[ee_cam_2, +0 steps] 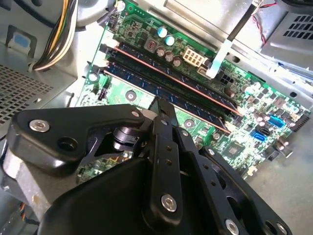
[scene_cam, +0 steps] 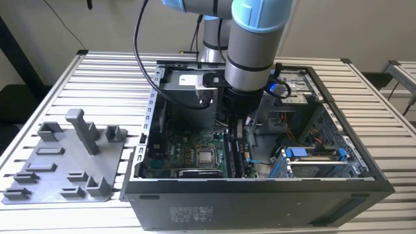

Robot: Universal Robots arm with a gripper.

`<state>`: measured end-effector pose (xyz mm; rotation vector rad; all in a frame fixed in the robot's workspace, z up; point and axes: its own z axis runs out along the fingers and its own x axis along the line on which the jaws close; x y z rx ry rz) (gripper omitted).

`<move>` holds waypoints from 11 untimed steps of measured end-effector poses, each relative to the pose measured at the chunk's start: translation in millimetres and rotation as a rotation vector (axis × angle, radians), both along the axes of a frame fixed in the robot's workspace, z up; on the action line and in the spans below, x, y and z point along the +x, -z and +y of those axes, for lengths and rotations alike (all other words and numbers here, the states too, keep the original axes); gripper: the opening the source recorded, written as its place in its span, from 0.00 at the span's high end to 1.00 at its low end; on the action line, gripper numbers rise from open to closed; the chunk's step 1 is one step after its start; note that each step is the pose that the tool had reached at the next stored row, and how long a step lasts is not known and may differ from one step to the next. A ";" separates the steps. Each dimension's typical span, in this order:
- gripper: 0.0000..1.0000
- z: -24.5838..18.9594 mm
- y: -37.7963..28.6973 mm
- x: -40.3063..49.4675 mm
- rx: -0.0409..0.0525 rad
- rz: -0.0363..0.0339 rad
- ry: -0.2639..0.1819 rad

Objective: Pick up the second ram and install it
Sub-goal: 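Press down the second ram until it locks into place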

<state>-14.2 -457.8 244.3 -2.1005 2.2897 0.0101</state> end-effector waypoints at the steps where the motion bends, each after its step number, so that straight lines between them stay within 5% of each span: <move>1: 0.89 0.0 1.4 0.0 0.0000 0.0000 -0.002; 11: 0.89 -4.4 8.2 0.4 0.0000 0.0007 -0.031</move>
